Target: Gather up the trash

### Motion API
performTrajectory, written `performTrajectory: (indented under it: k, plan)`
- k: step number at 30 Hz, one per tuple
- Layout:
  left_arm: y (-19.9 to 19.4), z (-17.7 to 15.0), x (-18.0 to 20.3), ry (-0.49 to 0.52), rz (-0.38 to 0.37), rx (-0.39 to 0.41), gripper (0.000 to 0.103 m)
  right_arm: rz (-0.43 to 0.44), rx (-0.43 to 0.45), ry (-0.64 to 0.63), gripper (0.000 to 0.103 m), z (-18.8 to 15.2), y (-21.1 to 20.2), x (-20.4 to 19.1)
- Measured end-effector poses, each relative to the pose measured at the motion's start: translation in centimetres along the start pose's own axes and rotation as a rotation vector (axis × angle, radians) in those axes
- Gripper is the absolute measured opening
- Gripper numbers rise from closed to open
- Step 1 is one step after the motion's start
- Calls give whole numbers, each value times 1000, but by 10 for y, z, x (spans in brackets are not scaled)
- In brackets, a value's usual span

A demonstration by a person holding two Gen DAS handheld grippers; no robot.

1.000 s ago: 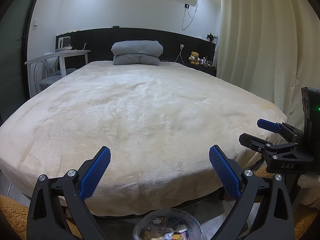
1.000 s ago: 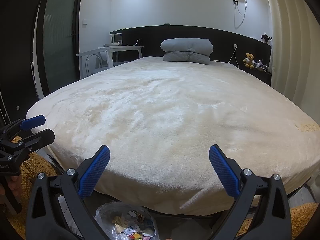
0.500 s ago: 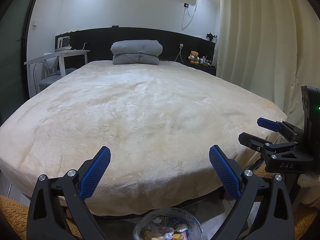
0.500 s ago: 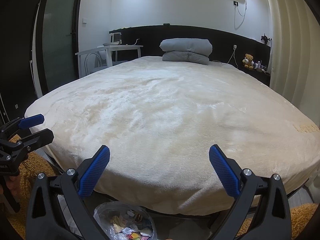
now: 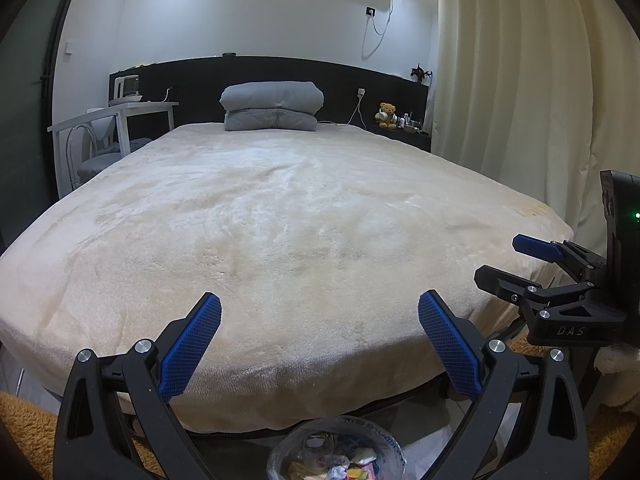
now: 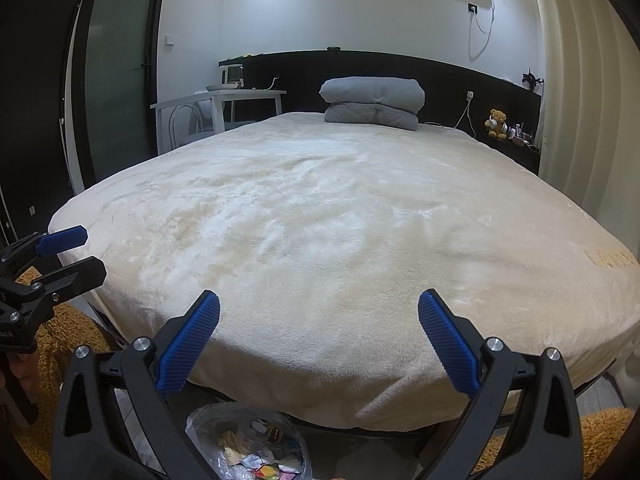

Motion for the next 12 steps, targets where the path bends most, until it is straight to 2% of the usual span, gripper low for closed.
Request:
performTrajectory:
  k: [12]
  plan:
    - [1, 1, 0, -10, -1, -7, 97, -6, -4, -10, 98, -1, 2, 2]
Point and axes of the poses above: each gripper's, at about its wrist camera, not at the fingertips, and y roughly the way its jaws point, x to its right, z to its top, the point moved 1 cm from there along y, roughly the way its jaws point, and after that the axes turned 15 degrees about y, right-handed, at the moved point
